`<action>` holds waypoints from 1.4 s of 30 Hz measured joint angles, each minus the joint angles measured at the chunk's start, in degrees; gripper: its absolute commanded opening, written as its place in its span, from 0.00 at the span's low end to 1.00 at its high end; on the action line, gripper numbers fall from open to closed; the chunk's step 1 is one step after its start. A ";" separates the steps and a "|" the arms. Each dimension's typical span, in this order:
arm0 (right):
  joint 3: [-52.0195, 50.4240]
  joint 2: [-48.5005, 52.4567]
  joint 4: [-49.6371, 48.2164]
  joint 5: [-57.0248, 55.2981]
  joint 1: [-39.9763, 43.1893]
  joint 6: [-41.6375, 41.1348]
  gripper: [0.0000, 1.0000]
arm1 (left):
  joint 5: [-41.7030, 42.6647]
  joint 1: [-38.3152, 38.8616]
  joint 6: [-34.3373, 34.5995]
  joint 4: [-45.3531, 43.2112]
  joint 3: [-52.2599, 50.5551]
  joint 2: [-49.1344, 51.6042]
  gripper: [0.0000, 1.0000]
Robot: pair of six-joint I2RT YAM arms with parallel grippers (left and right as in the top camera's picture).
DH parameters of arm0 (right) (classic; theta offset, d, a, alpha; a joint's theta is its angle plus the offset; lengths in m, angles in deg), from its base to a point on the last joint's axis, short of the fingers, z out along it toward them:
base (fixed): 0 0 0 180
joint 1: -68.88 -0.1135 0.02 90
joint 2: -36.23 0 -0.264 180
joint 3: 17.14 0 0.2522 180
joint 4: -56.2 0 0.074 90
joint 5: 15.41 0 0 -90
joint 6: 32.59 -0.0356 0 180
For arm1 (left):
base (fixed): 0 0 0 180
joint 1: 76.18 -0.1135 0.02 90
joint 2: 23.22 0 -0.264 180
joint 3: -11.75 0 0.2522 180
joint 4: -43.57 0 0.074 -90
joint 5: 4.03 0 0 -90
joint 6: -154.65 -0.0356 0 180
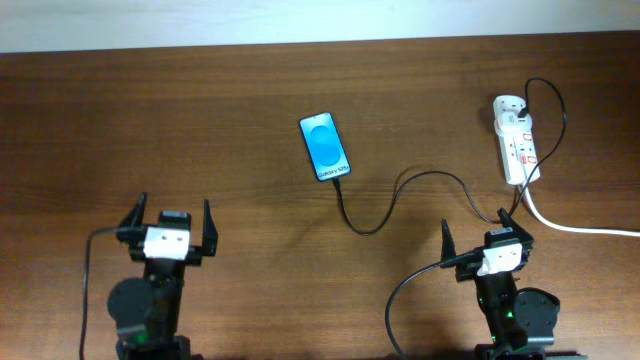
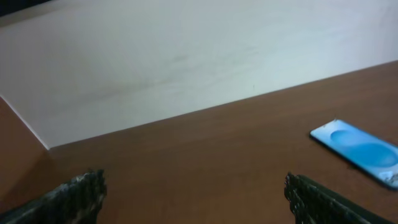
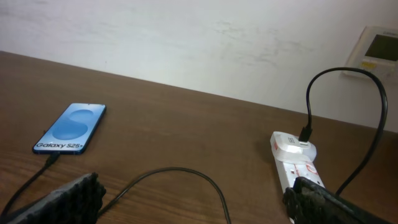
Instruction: Plug charger to phone and switch on socket
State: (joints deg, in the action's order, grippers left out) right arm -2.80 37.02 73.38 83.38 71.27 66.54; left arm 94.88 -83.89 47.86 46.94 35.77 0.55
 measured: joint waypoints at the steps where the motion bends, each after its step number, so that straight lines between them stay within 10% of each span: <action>1: 0.00 0.00 0.00 0.00 0.00 0.02 0.98 | -0.22 0.00 -0.48 0.28 -1.40 -2.05 0.99; 16: 0.00 -0.11 0.00 0.00 0.00 0.00 0.98 | -1.25 0.00 -7.52 14.05 -9.57 -22.73 0.99; 42: 0.00 -0.11 0.00 0.00 0.00 0.00 0.98 | -1.25 0.00 -7.67 14.10 -9.57 -22.93 0.99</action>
State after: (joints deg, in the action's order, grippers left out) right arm -2.80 36.91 73.38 83.38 71.27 66.54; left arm 93.63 -83.89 40.19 61.04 26.20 -22.38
